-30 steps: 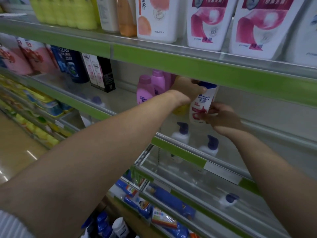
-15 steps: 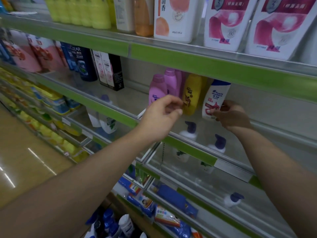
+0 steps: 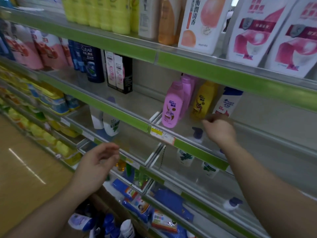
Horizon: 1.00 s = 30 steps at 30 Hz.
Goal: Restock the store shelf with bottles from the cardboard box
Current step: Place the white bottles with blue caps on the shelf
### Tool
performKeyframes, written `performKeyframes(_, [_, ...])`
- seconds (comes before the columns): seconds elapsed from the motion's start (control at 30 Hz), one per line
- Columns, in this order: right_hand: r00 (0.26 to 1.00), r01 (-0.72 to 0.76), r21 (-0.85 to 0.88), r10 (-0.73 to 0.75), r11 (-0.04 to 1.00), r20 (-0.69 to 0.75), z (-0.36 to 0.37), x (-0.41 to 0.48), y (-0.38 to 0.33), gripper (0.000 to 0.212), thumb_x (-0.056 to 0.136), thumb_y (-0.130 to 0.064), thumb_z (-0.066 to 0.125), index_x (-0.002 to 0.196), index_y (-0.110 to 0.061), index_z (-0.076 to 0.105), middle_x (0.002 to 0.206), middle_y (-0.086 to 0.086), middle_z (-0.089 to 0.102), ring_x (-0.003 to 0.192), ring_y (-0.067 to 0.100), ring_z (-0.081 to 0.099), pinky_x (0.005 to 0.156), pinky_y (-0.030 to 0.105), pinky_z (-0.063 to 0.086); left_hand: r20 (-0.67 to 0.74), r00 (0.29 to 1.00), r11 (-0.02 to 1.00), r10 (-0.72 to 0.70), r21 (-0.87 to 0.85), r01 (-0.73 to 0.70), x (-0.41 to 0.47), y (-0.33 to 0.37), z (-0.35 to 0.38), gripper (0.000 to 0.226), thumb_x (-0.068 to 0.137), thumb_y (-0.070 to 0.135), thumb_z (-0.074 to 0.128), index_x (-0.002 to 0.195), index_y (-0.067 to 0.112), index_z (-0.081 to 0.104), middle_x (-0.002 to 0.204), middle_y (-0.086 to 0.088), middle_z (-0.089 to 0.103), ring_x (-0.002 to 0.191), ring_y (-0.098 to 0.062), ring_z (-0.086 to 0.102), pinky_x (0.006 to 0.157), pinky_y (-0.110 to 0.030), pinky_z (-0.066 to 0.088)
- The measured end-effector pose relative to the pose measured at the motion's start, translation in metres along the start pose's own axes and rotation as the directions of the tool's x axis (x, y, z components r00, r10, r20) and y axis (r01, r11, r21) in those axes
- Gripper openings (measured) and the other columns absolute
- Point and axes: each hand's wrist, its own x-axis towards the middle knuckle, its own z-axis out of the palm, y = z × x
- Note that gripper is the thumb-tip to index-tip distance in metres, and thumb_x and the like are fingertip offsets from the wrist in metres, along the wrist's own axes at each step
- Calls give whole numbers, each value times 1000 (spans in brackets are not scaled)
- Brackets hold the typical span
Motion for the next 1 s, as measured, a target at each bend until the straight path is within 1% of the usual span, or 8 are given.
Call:
performKeyframes(0.07, [996, 1, 9, -2, 1000, 85, 17, 3, -14, 30, 87, -43, 53, 79, -20, 70, 74, 1, 74, 74, 21, 71, 78, 40, 59, -11, 1000, 1000, -13, 8, 13, -5, -8, -10, 38, 88, 8, 72, 98, 44, 69, 97, 9, 72, 95, -15, 68, 89, -44, 54])
performKeyframes(0.2, [997, -60, 44, 57, 997, 50, 33, 20, -20, 22, 87, -40, 55, 81, -20, 65, 75, 6, 74, 68, 25, 74, 73, 44, 62, -26, 997, 997, -75, -19, 74, -15, -22, -36, 28, 88, 3, 68, 100, 28, 71, 94, 9, 72, 89, -7, 67, 88, -38, 52])
performKeyframes(0.37, [992, -120, 23, 119, 992, 37, 38, 32, -16, 8, 84, -21, 59, 84, -17, 66, 73, 8, 75, 70, 25, 75, 75, 44, 62, -76, 989, 992, -125, 0, 125, -26, -48, -72, 28, 86, -1, 69, 97, 24, 72, 89, 3, 74, 81, -3, 67, 72, -10, 49])
performKeyframes(0.53, [986, -161, -5, 161, 987, 51, 36, 26, -21, 11, 89, -14, 60, 86, -11, 69, 76, 5, 75, 69, 19, 71, 63, 31, 55, -84, 982, 985, -169, 17, 171, -32, -67, -96, 38, 86, 0, 70, 92, 37, 71, 88, 8, 74, 82, -4, 68, 79, -33, 52])
performKeyframes(0.63, [995, -98, 51, 99, 994, -11, 30, 9, -25, 25, 93, -25, 53, 81, -9, 68, 80, 14, 73, 78, 30, 69, 67, 35, 52, -109, 976, 982, -187, -7, 187, -33, -83, -102, 28, 84, 3, 75, 92, 29, 71, 90, -1, 73, 86, -12, 67, 83, -33, 52])
performKeyframes(0.77, [978, 144, 226, -104, 963, -178, 44, -68, -42, 31, 89, -37, 59, 75, -11, 66, 68, 12, 65, 72, 32, 63, 67, 38, 50, -95, 968, 963, -234, 117, 244, -31, -135, -101, 23, 86, 3, 72, 98, 21, 68, 90, -4, 70, 75, 0, 64, 69, -8, 47])
performKeyframes(0.87, [983, 163, 372, -183, 914, 19, 92, -141, -50, 33, 78, -44, 60, 78, -12, 71, 68, 14, 67, 66, 36, 64, 63, 48, 53, -19, 937, 914, -349, 214, 345, -32, -179, -90, 22, 85, 5, 72, 101, 17, 65, 91, -9, 69, 81, -17, 64, 76, -22, 49])
performKeyframes(1.0, [910, 44, 278, -153, 960, 385, 193, -206, -39, 9, 86, -31, 72, 82, -25, 69, 69, -2, 69, 63, 13, 67, 58, 30, 52, 131, 869, 819, -478, 425, 386, -33, -234, -74, 26, 86, 20, 73, 110, 18, 65, 93, -2, 70, 93, -22, 67, 86, -34, 51])
